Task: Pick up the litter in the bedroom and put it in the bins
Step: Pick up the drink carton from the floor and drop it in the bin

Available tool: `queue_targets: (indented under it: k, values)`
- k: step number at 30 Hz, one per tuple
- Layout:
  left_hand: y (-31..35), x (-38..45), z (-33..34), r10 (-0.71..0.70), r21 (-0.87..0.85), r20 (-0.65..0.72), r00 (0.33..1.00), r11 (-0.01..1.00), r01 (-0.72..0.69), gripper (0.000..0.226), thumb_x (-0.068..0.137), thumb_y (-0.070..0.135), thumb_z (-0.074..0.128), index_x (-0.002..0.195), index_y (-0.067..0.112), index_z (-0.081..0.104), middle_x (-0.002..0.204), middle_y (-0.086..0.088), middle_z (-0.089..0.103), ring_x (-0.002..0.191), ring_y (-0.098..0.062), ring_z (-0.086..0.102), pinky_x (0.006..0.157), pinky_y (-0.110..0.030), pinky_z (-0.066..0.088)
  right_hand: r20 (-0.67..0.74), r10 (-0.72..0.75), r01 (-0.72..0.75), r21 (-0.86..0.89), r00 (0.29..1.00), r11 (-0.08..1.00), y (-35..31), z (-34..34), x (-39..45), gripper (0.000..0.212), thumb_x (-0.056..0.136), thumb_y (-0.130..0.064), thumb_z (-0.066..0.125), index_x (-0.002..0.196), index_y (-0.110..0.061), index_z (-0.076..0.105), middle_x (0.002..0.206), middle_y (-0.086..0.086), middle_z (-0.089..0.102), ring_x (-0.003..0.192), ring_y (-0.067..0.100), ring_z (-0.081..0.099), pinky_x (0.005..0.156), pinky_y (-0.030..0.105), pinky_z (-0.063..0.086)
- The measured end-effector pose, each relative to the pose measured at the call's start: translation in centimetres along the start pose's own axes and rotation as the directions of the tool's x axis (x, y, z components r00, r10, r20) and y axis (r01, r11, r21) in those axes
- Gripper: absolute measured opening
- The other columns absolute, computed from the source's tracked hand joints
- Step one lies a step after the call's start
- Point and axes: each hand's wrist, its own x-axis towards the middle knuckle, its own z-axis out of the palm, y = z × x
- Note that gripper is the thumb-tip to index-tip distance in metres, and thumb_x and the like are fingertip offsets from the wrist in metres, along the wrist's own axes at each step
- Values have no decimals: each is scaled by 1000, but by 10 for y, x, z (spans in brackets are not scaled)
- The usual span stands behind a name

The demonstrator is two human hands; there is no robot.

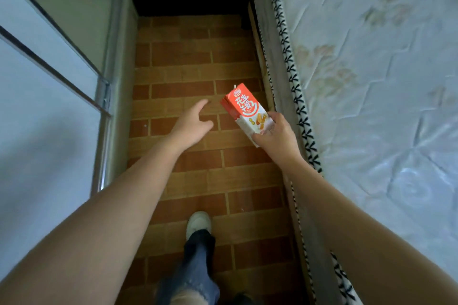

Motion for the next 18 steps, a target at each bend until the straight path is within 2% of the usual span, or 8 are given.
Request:
queue_targets:
  k: [2,3,5,7,9,12,14,18]
  values:
    - [37,-34,-24,26,-74,-28,999,997,-28,58,85,4,52,137,26,38,142,-2,43,74,4,48,57,-4,41,16,-29,29,-13,999,1000,-26,-32,-27,66,76,-31,69,132,-16,38,126,8,51,110,22,53,81,32,48]
    - [53,-52,-34,38,-92,-36,999,995,-41,59,84,2,52,136,27,40,142,-3,43,81,2,52,59,-2,40,34,-39,39,-4,999,999,-38,-48,-42,65,75,-30,70,131,-17,39,125,7,52,110,22,54,84,35,50]
    - [82,-89,-50,49,-99,-41,998,994,-53,59,84,1,52,136,26,40,145,-3,40,116,-11,50,80,-11,39,69,-57,54,41,996,998,-58,-76,-74,63,75,-28,71,130,-19,40,122,5,54,108,22,56,81,37,54]
    - [106,-125,-61,54,-97,-48,997,994,-58,61,84,3,51,139,25,38,148,-1,37,133,-17,37,95,-22,34,82,-90,86,51,993,995,-77,-103,-105,62,77,-26,71,130,-18,40,116,-1,53,101,17,57,66,23,51]
    - [125,-160,-70,57,-91,-63,996,994,-63,62,85,3,51,141,24,35,149,0,35,137,-17,33,99,-26,32,89,-118,114,52,989,992,-93,-127,-137,60,79,-23,70,131,-17,40,109,-5,50,94,13,54,55,11,41]
    - [150,-212,-79,57,-65,-98,994,996,-63,61,87,3,51,142,23,32,151,0,32,138,-19,30,106,-32,32,90,-155,151,53,984,987,-111,-158,-181,61,79,-20,69,131,-15,39,107,-5,49,91,10,51,43,2,38]
    - [161,-243,-86,54,-64,-120,991,996,-62,61,88,3,50,142,23,31,151,-1,32,138,-19,31,105,-31,33,86,-164,161,44,983,986,-117,-173,-208,60,78,-20,70,129,-13,39,110,-2,51,92,10,51,44,5,39]
    - [176,-298,-98,46,-78,-147,988,995,-58,58,88,3,50,140,23,34,150,0,34,134,-17,36,90,-21,30,98,-192,189,39,977,981,-128,-190,-252,59,77,-21,71,127,-12,40,121,4,54,95,10,51,55,11,39]
